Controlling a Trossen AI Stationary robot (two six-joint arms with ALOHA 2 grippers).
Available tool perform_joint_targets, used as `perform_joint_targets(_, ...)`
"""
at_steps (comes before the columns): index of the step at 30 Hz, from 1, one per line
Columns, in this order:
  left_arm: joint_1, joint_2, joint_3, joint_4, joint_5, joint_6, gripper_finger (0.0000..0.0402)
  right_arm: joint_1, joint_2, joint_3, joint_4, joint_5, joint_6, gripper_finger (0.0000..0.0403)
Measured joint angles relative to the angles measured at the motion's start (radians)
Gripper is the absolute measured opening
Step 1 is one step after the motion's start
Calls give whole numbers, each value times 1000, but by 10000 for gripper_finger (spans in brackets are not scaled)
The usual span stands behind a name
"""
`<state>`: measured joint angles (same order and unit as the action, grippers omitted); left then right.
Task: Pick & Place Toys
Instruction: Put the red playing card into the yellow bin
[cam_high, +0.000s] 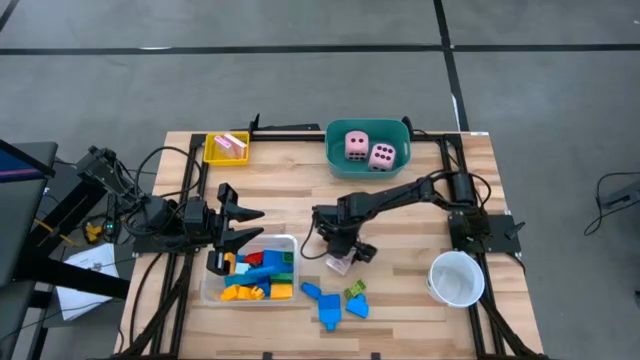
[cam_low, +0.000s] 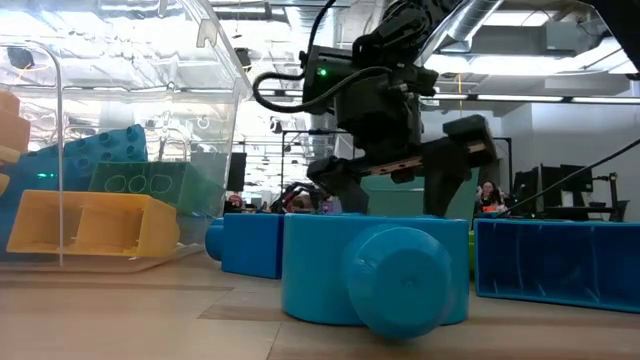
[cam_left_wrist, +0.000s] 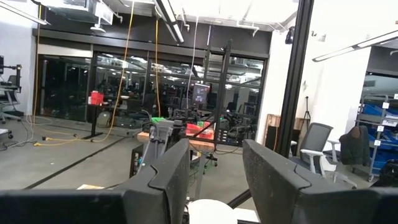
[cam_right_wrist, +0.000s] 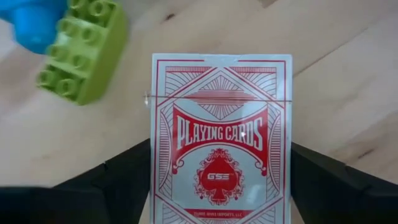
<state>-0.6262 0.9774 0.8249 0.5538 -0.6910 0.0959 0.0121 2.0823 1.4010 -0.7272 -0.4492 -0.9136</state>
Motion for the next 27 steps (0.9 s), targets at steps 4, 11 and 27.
perform_joint_targets(4, 0, 0, 0, 0, 0, 0, 145, -21, 0, 0, -48, -52, 24, 301)
perform_joint_targets(11, 0, 0, 0, 0, 0, 0, 145, -78, 0, 0, -95, -201, 77, 317)
perform_joint_targets(27, 0, 0, 0, 0, 16, 0, 145, -160, -5, 14, -181, -723, 103, 318)
